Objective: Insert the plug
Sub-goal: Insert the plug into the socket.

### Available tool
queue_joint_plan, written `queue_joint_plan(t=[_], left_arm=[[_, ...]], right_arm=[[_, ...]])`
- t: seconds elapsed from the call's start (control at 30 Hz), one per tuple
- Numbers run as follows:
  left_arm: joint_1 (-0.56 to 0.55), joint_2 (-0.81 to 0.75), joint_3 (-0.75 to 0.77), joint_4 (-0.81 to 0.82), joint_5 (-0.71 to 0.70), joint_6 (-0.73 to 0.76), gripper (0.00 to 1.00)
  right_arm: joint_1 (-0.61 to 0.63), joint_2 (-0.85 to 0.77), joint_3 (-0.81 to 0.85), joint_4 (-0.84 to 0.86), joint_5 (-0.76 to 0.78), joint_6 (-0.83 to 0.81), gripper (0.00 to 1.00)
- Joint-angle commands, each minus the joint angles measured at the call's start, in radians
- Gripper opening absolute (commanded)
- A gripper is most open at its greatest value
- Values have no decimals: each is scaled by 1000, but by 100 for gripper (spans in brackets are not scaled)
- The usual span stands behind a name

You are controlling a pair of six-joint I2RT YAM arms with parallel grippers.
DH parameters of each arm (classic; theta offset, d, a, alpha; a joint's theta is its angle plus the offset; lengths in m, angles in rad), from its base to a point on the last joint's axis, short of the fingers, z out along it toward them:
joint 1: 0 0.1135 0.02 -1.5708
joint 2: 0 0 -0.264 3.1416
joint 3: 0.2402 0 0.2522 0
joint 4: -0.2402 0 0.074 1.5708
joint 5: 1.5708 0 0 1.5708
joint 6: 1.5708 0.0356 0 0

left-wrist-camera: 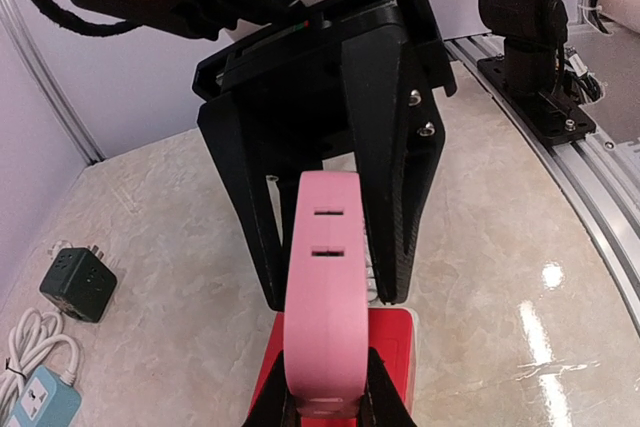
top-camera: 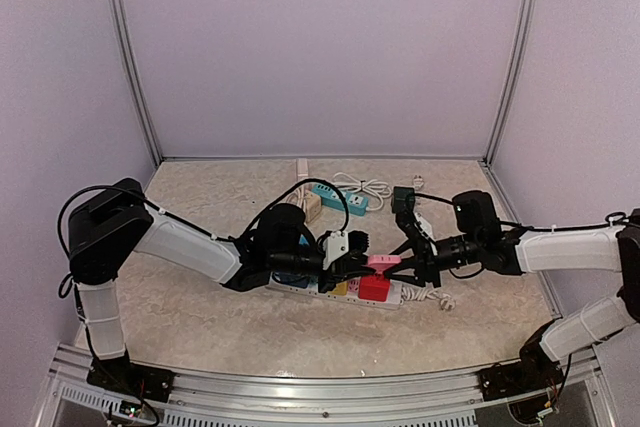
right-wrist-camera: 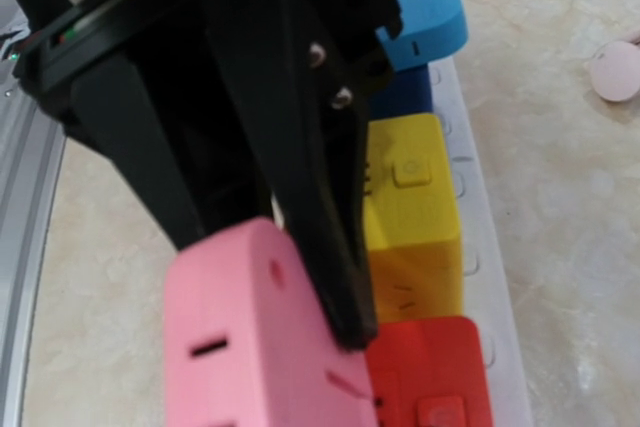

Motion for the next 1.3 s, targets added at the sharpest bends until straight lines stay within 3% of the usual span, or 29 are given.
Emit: queue_joint_plan(t=[0.0, 0.33, 0.67, 0.8, 0.93, 1.27], left_arm=[[-19, 2, -12, 50, 38, 7, 0], [-23, -6, -14, 72, 36, -18, 0], [-23, -33, -4, 63, 36, -31, 0], [-25, -45, -5, 49, 39, -45, 0], [-28, -58, -5, 49, 43, -50, 0], [-34, -70, -5, 39, 46, -45, 0]], right_arm=[[12, 37, 17, 34, -2, 4, 36], [35, 52, 26, 48, 2, -9, 32], [40, 8, 21, 21, 68, -35, 39], [40, -18, 14, 17, 121, -45, 32], [40, -48, -18, 59, 189, -49, 30], [46, -157, -102, 126, 288, -103, 39]])
